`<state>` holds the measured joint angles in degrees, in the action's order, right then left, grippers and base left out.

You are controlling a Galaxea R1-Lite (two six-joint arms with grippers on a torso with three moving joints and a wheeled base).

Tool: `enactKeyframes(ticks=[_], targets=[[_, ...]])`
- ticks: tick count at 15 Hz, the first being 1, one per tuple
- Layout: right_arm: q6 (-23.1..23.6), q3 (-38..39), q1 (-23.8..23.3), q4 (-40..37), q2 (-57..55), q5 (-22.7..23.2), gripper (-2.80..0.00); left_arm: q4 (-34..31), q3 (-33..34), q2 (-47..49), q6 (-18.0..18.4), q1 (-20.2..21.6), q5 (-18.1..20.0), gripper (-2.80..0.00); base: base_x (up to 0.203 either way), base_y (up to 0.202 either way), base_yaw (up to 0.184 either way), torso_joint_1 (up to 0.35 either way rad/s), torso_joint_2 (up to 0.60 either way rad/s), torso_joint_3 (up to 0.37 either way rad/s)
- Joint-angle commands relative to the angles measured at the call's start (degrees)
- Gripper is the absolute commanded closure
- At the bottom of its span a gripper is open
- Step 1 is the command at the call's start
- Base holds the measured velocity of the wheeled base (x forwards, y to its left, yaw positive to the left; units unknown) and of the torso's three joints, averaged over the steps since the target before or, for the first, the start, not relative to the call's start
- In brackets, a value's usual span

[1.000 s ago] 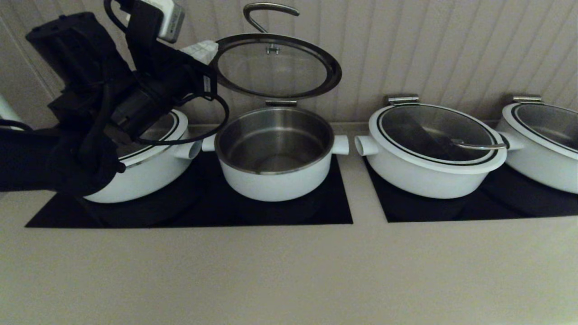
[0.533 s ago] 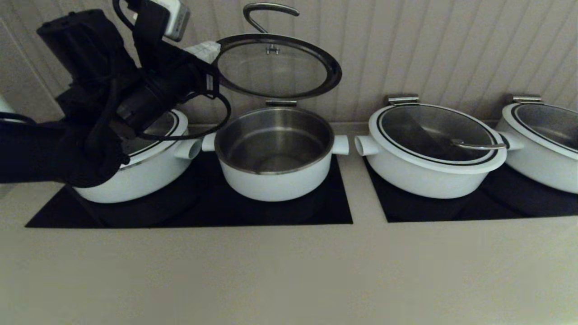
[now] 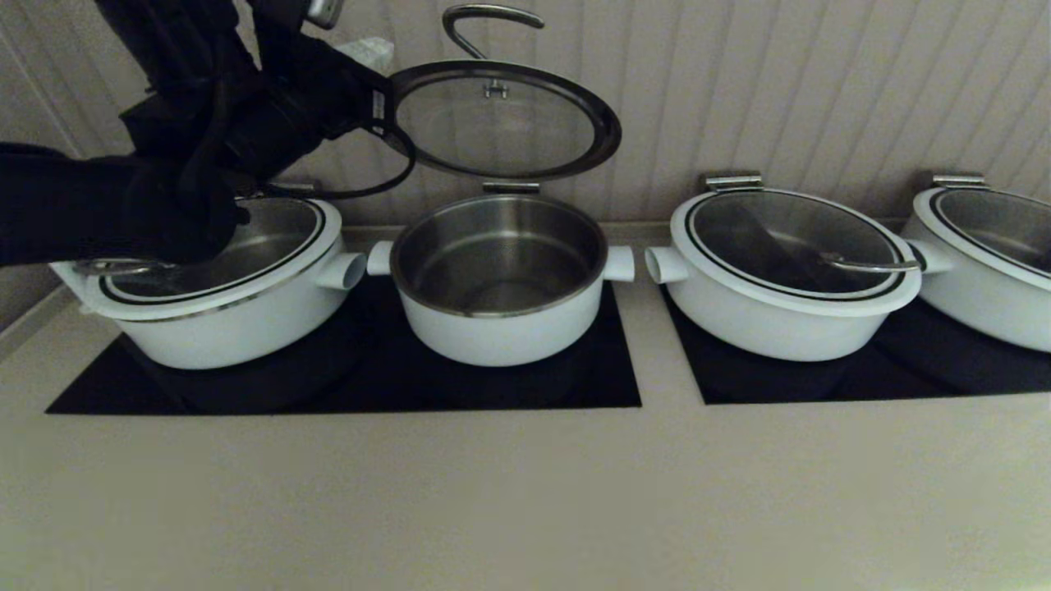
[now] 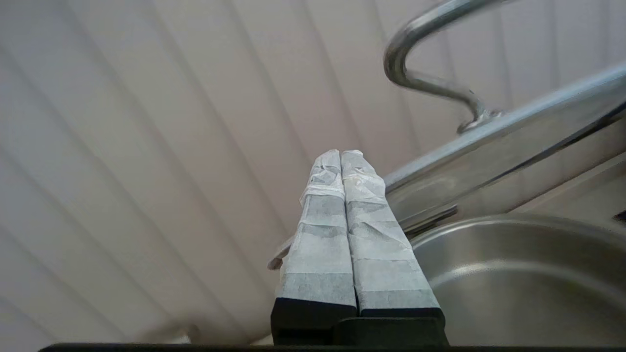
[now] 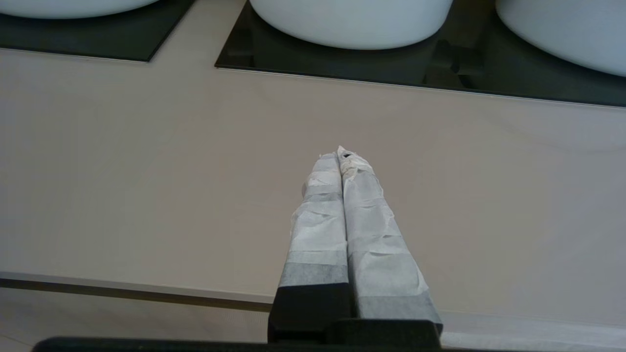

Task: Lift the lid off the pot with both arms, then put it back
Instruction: Close the pot lid

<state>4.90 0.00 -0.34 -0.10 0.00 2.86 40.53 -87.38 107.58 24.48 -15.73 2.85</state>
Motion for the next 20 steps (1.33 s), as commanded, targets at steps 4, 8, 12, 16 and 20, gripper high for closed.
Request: enactKeyframes(ticks=[4,8,12,16,20], targets=[[0.0,0.0,0.0,0.0,-0.1,0.0,0.0,-2.9,-8.6,5.3,1.8,0.6,0.1,0.0,0.0,0.0,0.0,0.0,0.0,0.0],[0.0,0.0,0.0,0.0,-0.1,0.0,0.0,-8.0,-17.1,8.5,3.8,3.8,5.2,0.0,0.0,0.0,0.0,0.0,0.0,0.0],[0.0,0.0,0.0,0.0,0.0,0.0,0.0,-12.4,-19.1,8.2,8.3,6.8,12.3,0.0,0.0,0.0,0.0,0.0,0.0,0.0],[0.0,0.0,0.0,0.0,-0.1,0.0,0.0,-15.6,-20.6,8.2,8.6,7.6,15.1,0.0,0.0,0.0,0.0,0.0,0.0,0.0],[0.0,0.0,0.0,0.0,-0.1,0.0,0.0,-18.3,-23.7,10.1,11.4,7.6,17.7,0.0,0.0,0.0,0.0,0.0,0.0,0.0]])
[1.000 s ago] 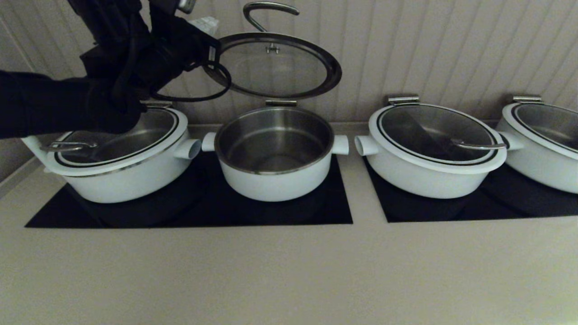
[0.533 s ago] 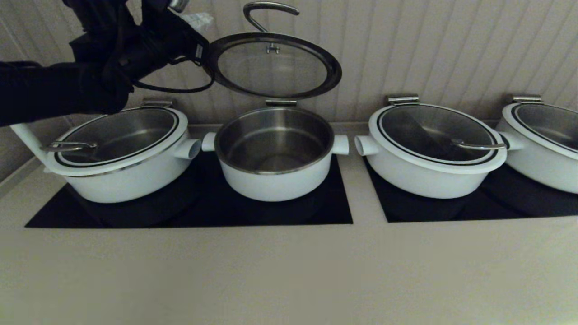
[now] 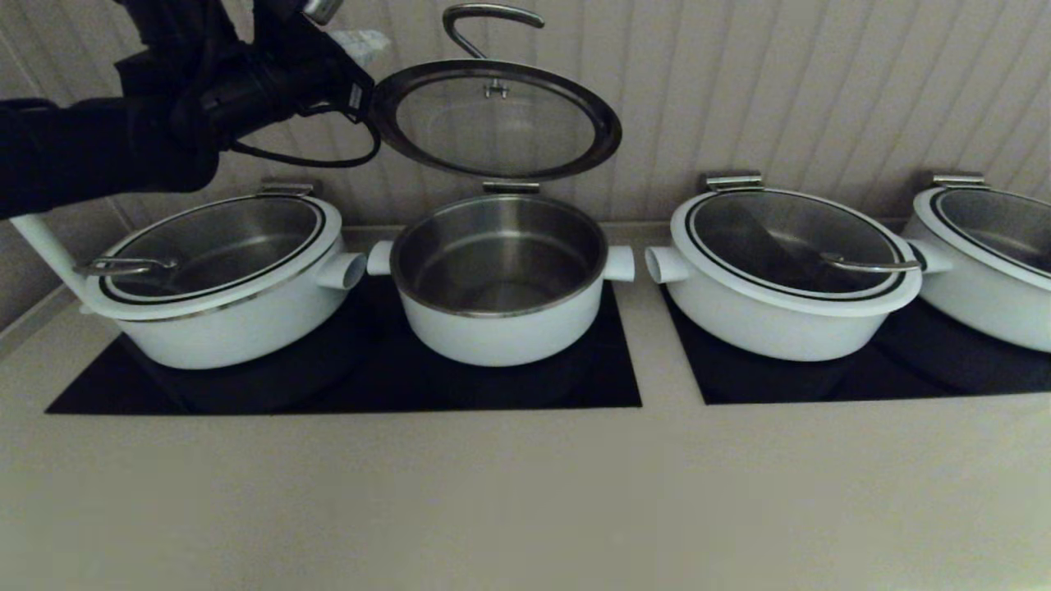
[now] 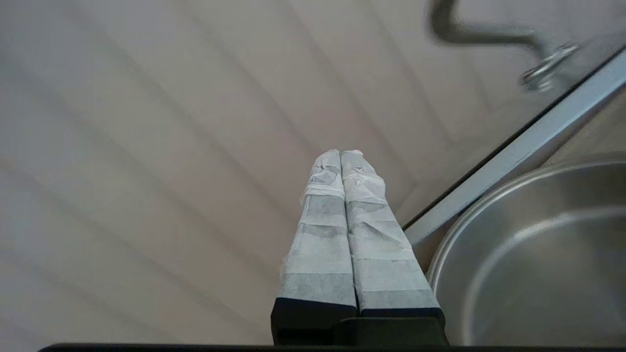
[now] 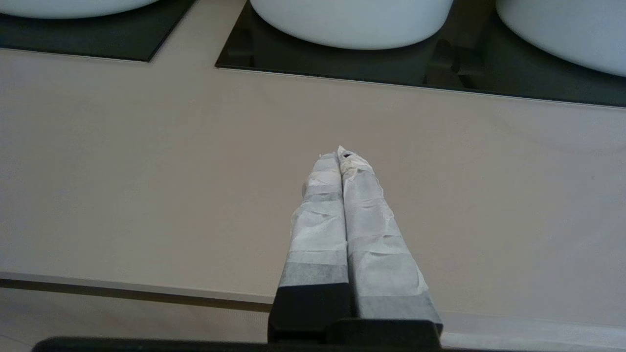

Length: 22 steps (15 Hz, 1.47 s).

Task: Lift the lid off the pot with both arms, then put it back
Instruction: Close the pot lid

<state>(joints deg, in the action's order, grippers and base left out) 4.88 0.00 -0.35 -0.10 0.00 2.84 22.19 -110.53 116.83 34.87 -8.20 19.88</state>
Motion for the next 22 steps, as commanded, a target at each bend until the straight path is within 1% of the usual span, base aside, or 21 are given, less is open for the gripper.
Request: enactKeyframes(ticks=[1,11,22], targets=[[0.0,0.0,0.0,0.0,-0.1,0.1,0.0,-0.1,-0.6,1.0,1.5,0.0,0.9,0.0,0.0,0.0,0.0,0.0,0.0,0.0],[0.0,0.0,0.0,0.0,0.0,0.1,0.0,-0.1,-0.6,2.9,1.9,0.0,0.9,0.0,0.0,0.0,0.0,0.0,0.0,0.0],[0.0,0.0,0.0,0.0,0.0,0.1,0.0,0.2,-0.5,2.1,1.9,0.0,0.9,0.0,0.0,0.0,0.0,0.0,0.0,0.0]])
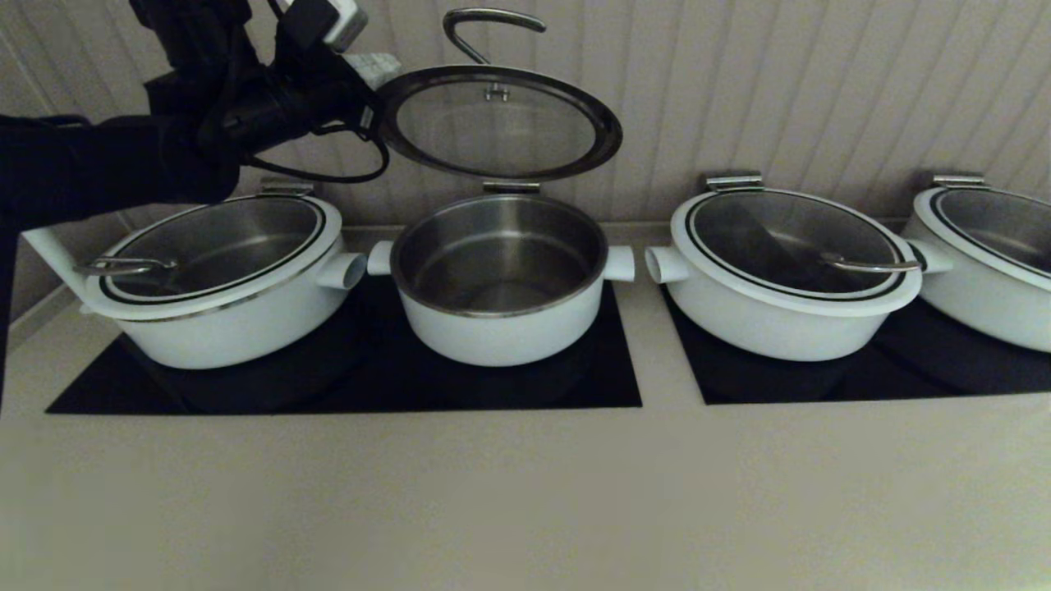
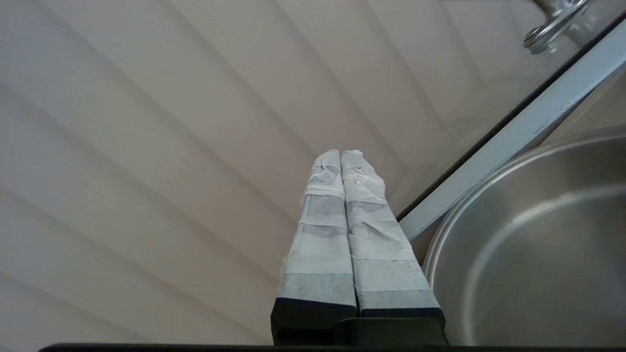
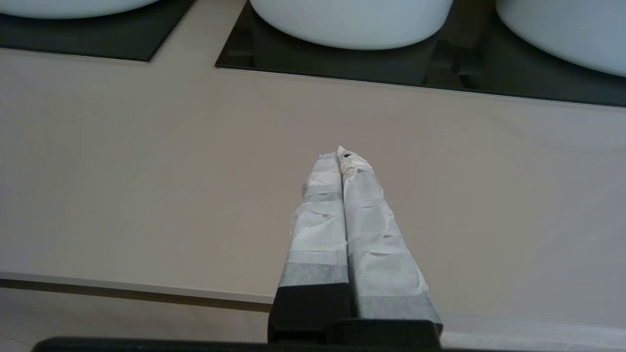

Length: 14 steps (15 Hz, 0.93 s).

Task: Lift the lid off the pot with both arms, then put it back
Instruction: Close the pot lid

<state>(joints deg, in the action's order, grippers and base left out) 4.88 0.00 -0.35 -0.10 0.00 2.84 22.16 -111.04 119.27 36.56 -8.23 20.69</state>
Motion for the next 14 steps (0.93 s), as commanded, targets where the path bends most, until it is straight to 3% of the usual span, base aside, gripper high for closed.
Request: enactKeyframes(ticks=[1,10,14], targets=[[0.0,0.0,0.0,0.0,0.0,0.1,0.0,0.2,0.0,-0.4,0.3,0.0,0.1,0.0,0.0,0.0,0.0,0.0,0.0,0.0],[0.0,0.0,0.0,0.0,-0.1,0.1,0.0,-0.2,0.4,-2.7,1.1,0.0,0.1,0.0,0.0,0.0,0.0,0.0,0.0,0.0],[0.0,0.0,0.0,0.0,0.0,0.1,0.0,0.2,4.0,-4.3,1.1,0.0,0.1,0.0,0.0,0.0,0.0,0.0,0.0,0.0]])
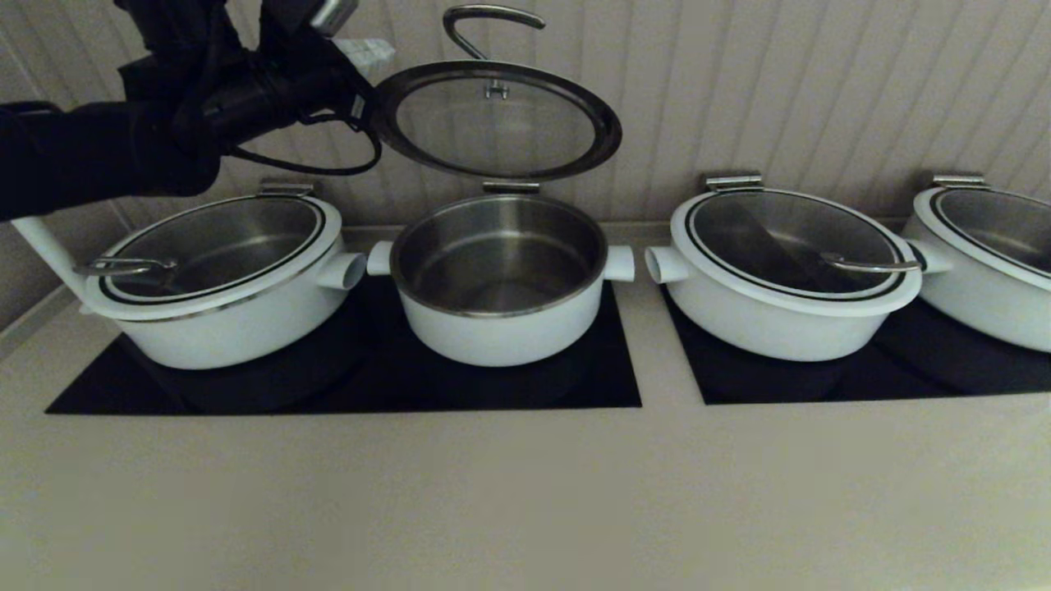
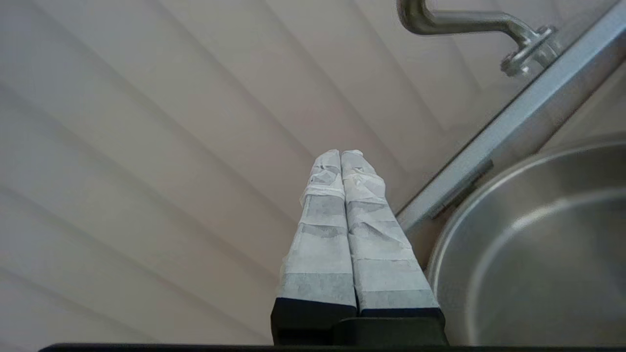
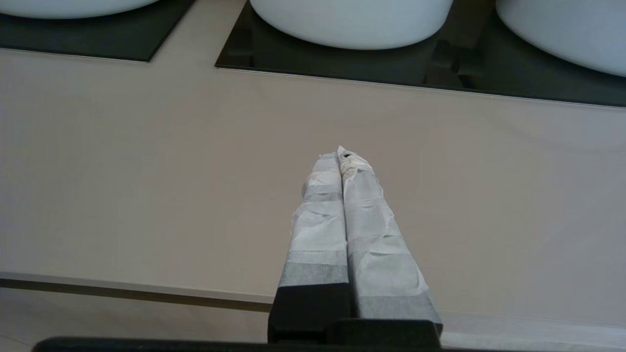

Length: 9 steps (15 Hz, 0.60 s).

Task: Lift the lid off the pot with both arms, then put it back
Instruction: Close the pot lid

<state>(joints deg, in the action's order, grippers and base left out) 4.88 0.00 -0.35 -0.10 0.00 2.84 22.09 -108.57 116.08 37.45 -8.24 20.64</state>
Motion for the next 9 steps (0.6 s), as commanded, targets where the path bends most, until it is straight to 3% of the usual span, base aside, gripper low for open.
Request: enactKeyframes(ticks=[1,9], targets=[[0.0,0.0,0.0,0.0,0.0,0.1,0.0,0.4,2.9,-1.8,0.3,0.0,0.1,0.0,0.0,0.0,0.0,0.0,0.0,0.0],[0.0,0.0,0.0,0.0,-0.1,0.1,0.0,1.0,11.1,-5.3,1.2,-0.2,0.3,0.0,0.0,0.0,0.0,0.0,0.0,0.0]])
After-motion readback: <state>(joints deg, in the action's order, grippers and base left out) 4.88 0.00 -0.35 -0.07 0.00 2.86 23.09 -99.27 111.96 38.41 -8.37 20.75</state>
